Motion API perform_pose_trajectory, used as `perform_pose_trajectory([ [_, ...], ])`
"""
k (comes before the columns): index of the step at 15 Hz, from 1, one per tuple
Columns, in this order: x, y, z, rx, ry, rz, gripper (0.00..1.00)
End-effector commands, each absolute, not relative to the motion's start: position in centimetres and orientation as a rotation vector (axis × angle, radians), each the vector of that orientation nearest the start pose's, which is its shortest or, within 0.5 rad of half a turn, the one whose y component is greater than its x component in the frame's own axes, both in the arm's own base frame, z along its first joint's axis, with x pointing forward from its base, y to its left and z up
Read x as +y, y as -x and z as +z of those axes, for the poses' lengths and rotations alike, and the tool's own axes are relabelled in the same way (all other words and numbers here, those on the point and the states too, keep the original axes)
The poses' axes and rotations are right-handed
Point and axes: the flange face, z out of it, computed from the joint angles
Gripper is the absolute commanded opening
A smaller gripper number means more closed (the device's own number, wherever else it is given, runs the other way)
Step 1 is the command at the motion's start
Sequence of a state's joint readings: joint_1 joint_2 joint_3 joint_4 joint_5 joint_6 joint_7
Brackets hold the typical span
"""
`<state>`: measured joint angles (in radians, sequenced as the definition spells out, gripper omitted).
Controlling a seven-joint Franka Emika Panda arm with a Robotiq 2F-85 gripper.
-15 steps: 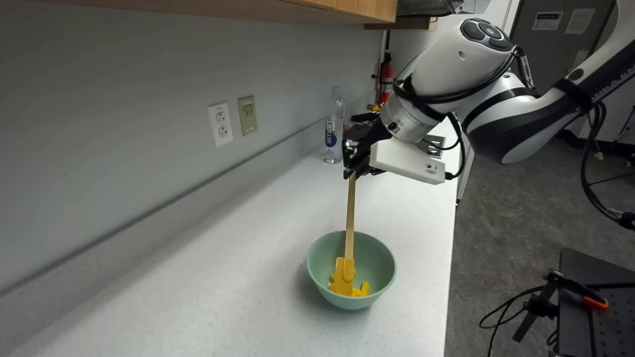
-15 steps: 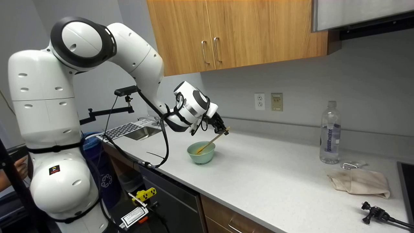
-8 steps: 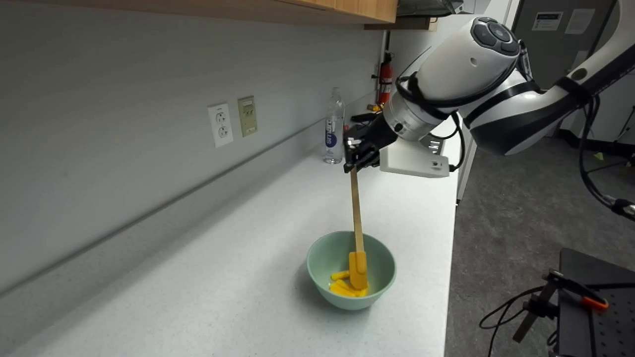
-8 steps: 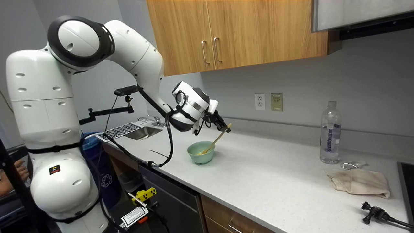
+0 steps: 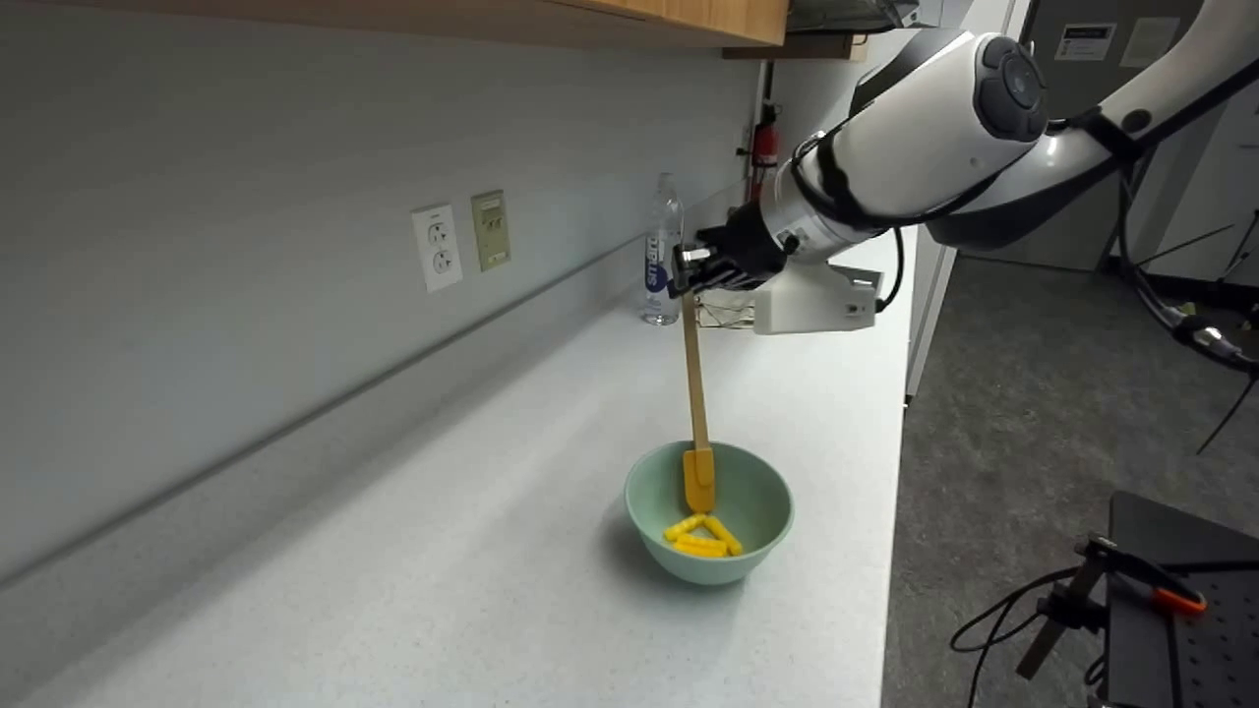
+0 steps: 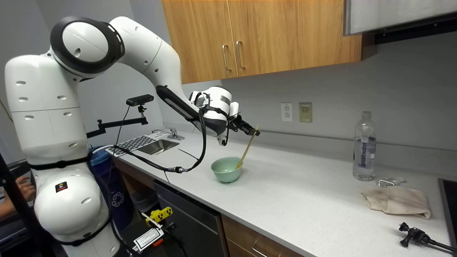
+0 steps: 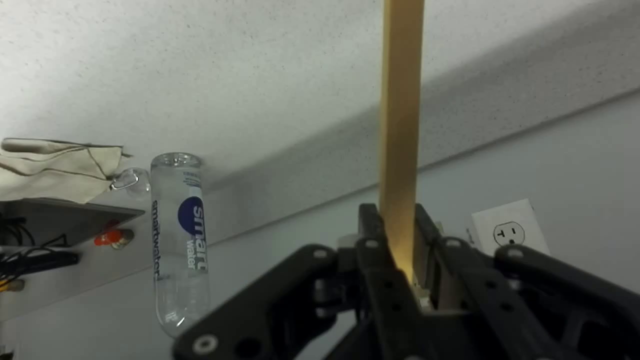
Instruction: Use the wooden spoon to mix the contents of the bowl
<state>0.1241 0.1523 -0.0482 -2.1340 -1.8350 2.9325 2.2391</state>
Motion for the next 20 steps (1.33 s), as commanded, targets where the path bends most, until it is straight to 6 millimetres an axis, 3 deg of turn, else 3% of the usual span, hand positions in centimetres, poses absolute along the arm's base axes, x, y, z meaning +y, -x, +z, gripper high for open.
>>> perform_pose_trajectory([
  [1,11.0,-55.3,35.5,0.537,2.673,-1.572,0.04],
  [7,10.6,-55.1,34.3,0.506,2.624,-1.764,0.04],
  [17,9.6,-54.1,32.7,0.647,2.685,-1.599,0.04],
  [20,9.1,-54.3,32.2,0.759,2.708,-1.441,0.04],
])
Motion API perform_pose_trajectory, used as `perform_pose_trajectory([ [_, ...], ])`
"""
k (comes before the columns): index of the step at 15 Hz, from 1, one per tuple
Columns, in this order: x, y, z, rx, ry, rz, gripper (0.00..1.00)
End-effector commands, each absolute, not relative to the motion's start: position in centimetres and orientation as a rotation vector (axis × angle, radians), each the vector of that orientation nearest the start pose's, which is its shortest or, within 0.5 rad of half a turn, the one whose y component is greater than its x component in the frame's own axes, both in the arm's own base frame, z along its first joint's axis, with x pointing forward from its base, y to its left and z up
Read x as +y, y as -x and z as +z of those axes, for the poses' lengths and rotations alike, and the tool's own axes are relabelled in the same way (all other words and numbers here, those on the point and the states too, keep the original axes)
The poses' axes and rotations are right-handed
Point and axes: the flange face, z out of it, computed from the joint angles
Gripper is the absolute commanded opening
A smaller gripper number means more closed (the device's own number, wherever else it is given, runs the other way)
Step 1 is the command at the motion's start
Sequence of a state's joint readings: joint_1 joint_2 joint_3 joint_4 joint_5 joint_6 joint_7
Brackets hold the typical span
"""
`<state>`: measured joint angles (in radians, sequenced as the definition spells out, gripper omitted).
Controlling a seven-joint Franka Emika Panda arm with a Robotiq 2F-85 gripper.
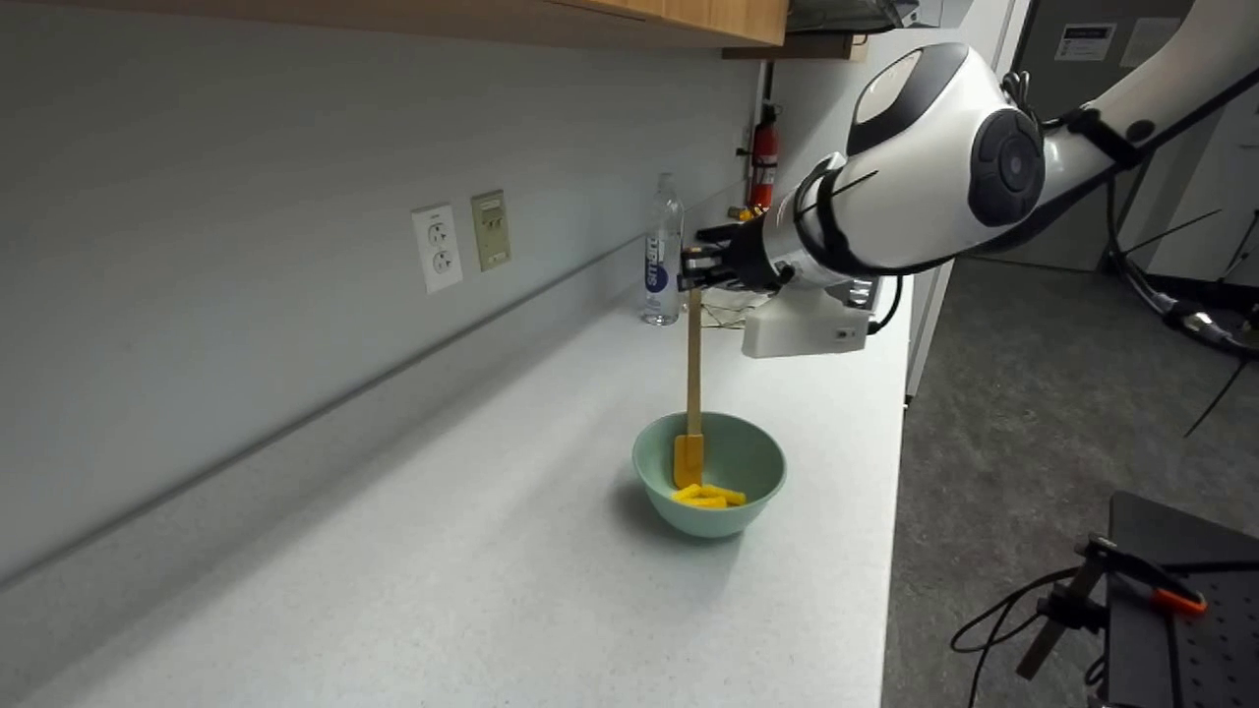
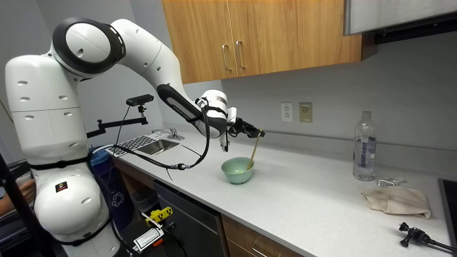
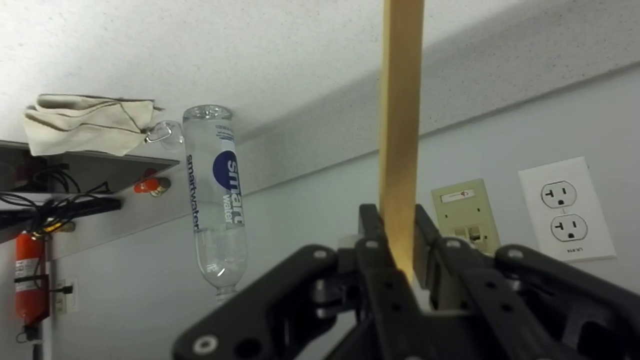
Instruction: Use the wooden spoon to mix the contents of the bowl
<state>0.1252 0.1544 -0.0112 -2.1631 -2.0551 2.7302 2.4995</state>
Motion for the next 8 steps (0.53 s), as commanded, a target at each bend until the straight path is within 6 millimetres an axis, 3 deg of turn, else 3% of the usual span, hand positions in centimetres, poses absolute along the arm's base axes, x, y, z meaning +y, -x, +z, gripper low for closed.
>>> perform_pose_trajectory([
  [1,8.8,-54.4,32.2,0.803,2.705,-1.388,0.04],
  [5,7.4,-54.7,31.2,0.968,2.719,-1.156,0.04],
  [8,6.8,-55.1,31.1,1.072,2.712,-1.081,0.04],
])
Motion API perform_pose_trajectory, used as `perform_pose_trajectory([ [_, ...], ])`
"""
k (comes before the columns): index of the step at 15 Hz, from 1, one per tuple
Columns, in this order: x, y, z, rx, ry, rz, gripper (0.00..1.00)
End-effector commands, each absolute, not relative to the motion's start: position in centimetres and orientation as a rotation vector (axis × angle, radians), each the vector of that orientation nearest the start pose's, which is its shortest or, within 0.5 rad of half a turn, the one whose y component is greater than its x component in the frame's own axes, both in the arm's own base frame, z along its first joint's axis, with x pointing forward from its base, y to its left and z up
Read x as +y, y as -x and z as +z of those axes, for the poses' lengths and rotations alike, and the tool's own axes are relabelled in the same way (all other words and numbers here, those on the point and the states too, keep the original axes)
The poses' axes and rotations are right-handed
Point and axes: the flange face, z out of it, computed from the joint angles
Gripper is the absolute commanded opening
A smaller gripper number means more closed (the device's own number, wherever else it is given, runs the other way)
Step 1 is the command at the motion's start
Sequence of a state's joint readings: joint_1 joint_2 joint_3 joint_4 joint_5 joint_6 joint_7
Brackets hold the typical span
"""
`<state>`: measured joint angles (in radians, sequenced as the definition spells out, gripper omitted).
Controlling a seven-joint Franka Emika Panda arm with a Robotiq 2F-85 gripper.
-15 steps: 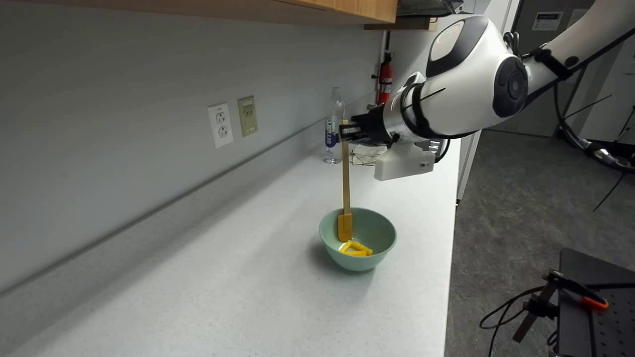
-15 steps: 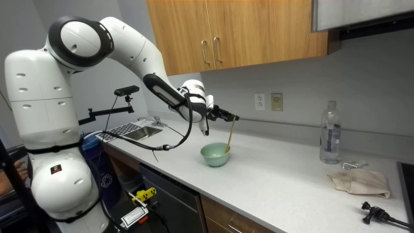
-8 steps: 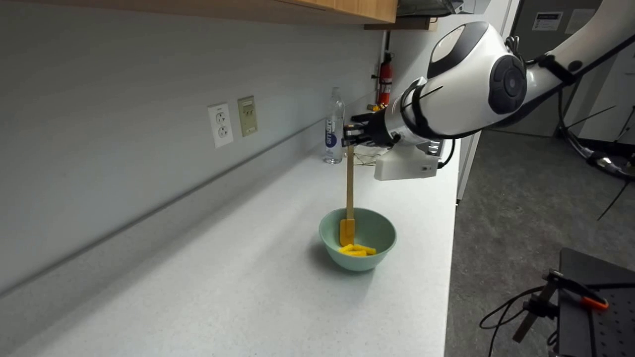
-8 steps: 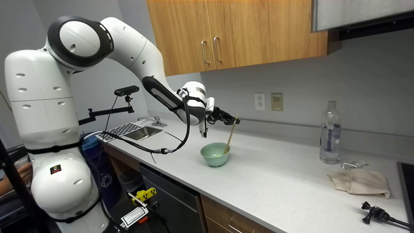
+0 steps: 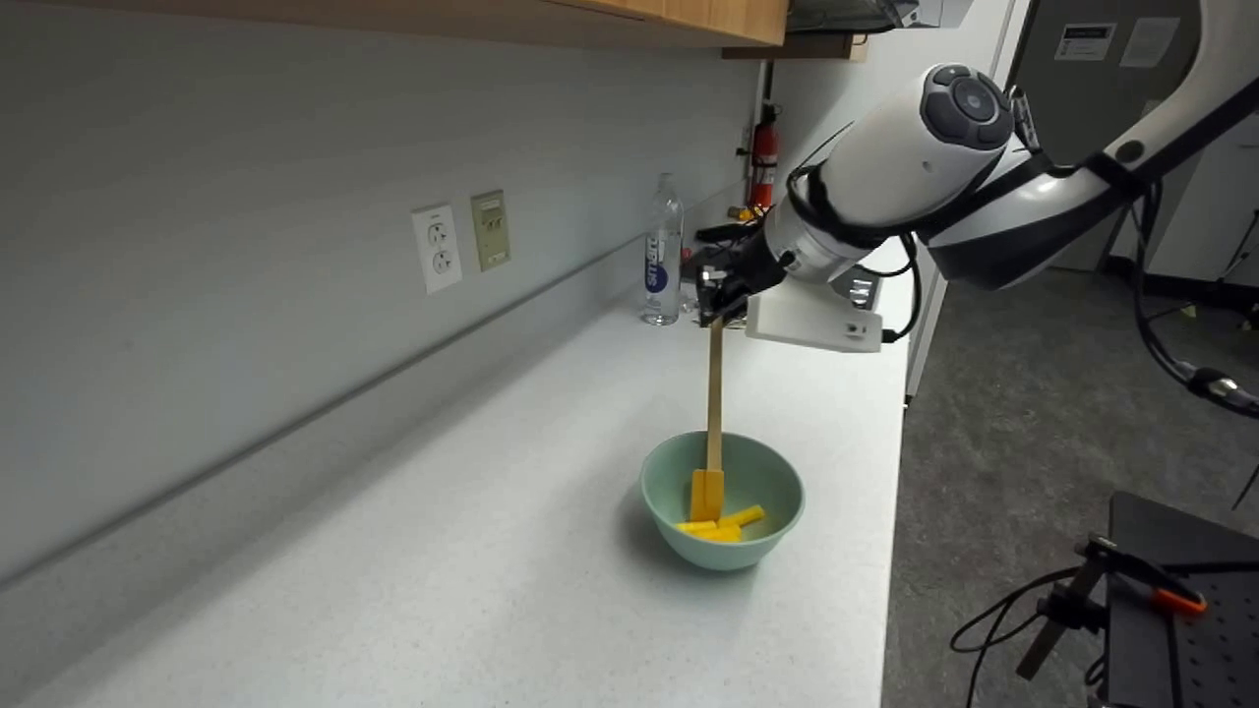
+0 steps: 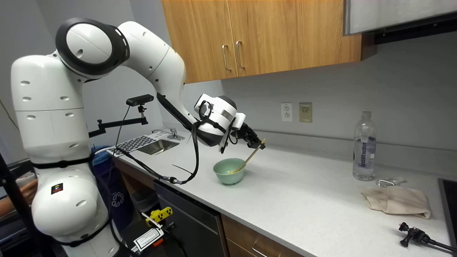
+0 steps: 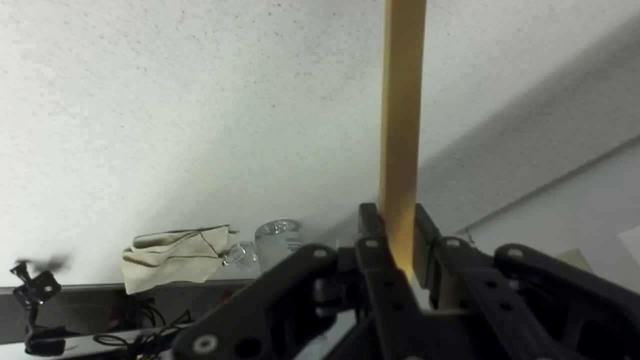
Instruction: Use the wooden spoon to mix the contents of the bowl
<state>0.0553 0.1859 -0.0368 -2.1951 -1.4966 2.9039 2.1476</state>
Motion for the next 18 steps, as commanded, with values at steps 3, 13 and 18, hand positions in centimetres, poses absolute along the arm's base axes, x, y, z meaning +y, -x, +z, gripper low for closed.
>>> perform_pose_trajectory([
  [3,6.7,-55.8,32.5,1.130,2.673,-1.075,0.04],
  [13,7.6,-56.2,36.9,1.103,2.607,-1.138,0.04],
  [18,7.9,-55.0,36.8,0.995,2.674,-1.115,0.04],
])
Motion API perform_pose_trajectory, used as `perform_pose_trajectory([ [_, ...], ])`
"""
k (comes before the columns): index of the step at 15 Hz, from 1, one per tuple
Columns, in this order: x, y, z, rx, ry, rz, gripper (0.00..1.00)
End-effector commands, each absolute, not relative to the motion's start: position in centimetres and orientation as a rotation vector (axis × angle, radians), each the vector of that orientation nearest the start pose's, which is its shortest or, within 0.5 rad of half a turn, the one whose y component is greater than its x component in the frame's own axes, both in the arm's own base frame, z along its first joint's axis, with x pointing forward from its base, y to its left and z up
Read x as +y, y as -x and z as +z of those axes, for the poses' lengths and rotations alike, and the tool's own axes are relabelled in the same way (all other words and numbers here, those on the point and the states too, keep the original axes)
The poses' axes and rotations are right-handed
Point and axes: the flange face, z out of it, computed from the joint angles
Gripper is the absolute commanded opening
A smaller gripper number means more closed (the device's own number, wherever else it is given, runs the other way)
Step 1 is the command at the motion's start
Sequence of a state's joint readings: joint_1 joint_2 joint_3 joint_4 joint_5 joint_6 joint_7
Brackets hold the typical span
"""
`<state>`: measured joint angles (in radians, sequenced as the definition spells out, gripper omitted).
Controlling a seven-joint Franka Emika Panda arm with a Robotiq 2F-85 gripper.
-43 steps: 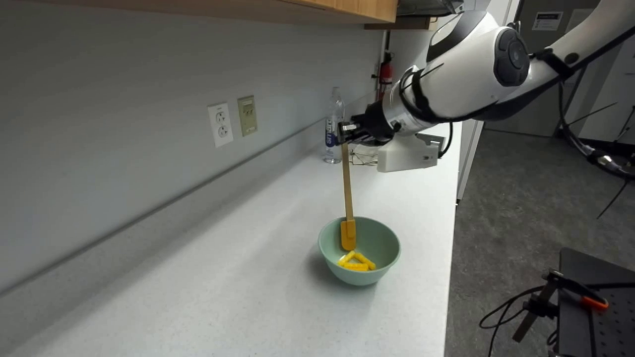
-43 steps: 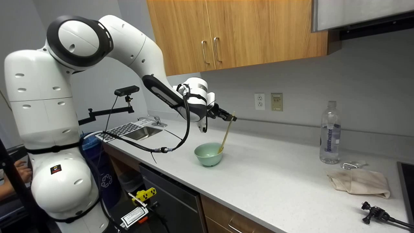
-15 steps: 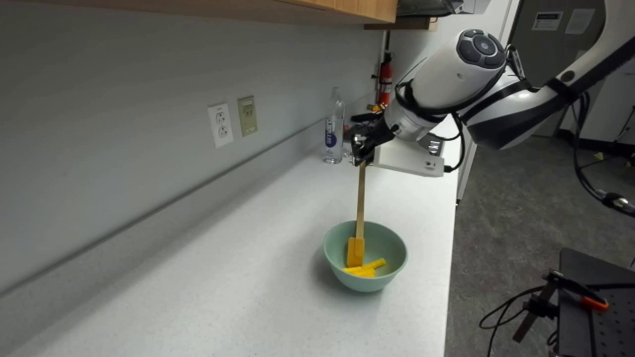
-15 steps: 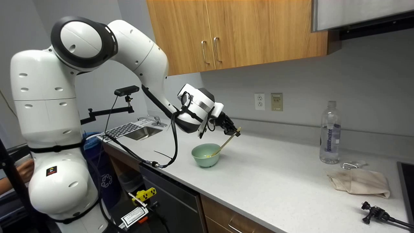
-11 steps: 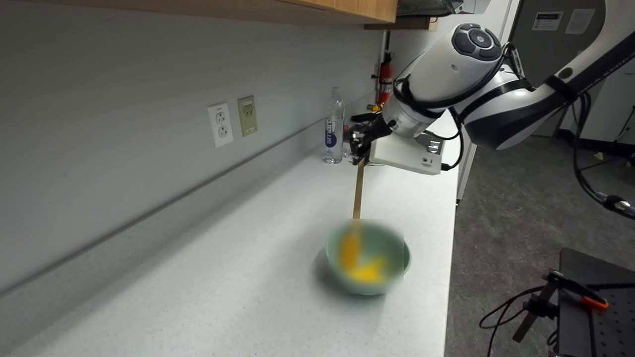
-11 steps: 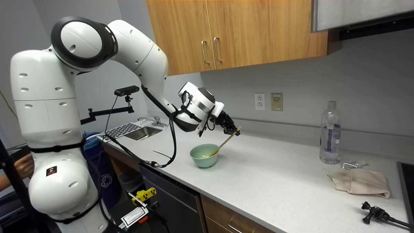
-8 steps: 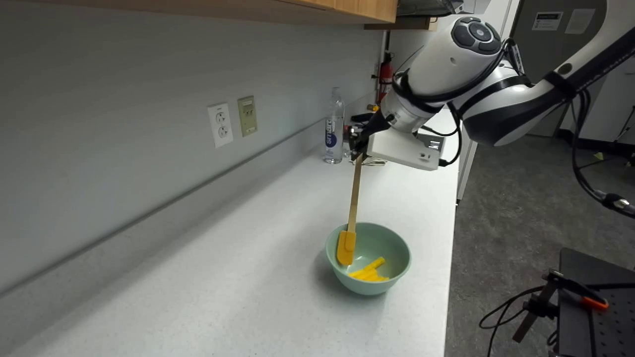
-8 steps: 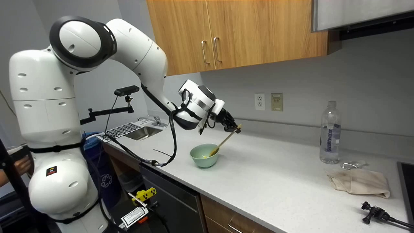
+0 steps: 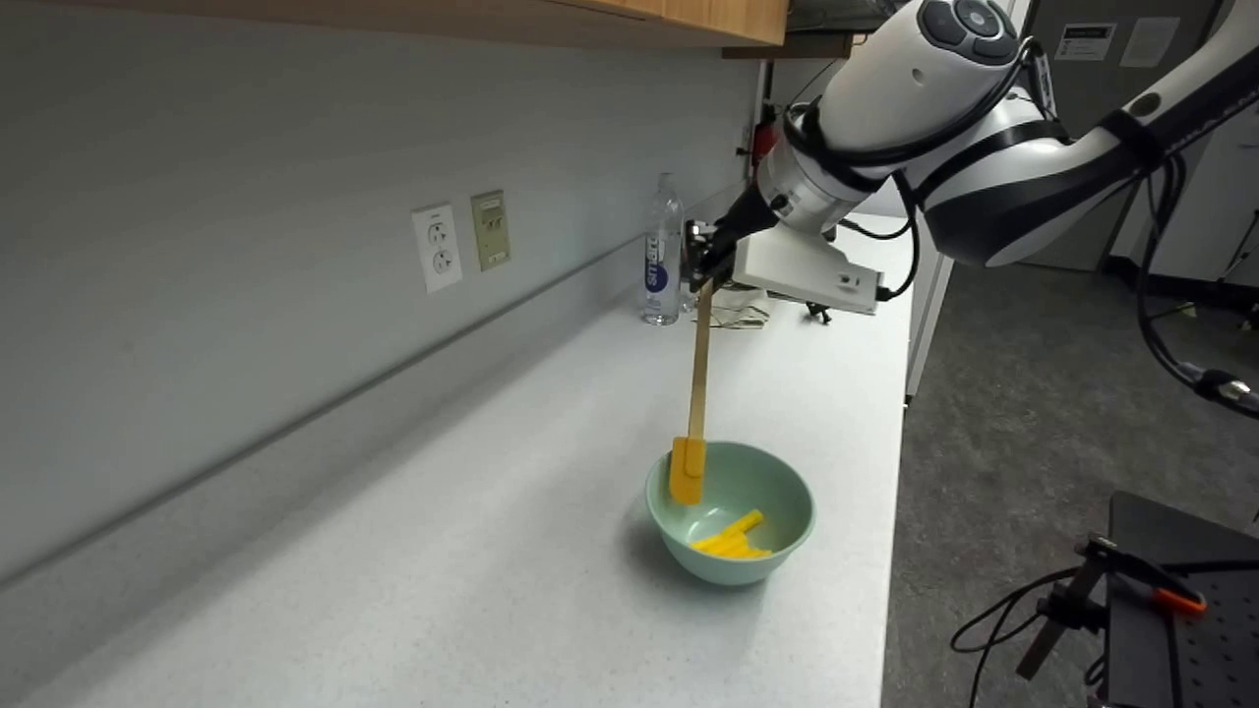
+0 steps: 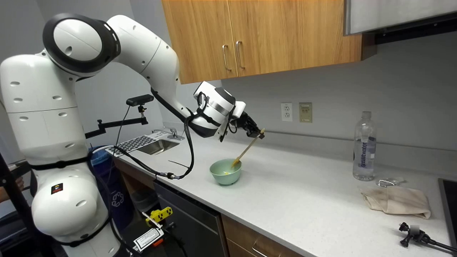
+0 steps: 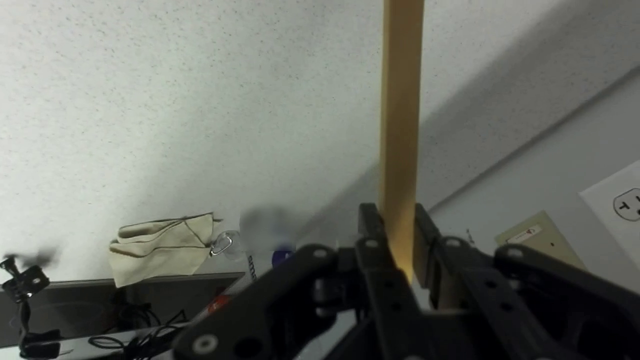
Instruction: Use the wooden spoon to mix the contents of the bowl
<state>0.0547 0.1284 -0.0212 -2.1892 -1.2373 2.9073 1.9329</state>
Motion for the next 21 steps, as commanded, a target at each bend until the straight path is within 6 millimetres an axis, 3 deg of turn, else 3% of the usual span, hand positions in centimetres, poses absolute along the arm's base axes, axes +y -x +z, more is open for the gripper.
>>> perform_pose_trajectory([
  [1,8.0,-54.7,36.4,0.982,2.688,-1.098,0.04],
  [7,9.5,-53.6,34.3,0.925,2.738,-1.023,0.04],
  [9,9.8,-53.6,34.3,0.920,2.740,-1.016,0.43],
  [16,9.5,-53.5,35.2,0.932,2.740,-0.961,0.95],
  [17,9.5,-53.3,35.4,0.922,2.748,-0.936,0.99],
  [21,10.5,-51.8,36.2,0.856,2.780,-0.810,1.00],
])
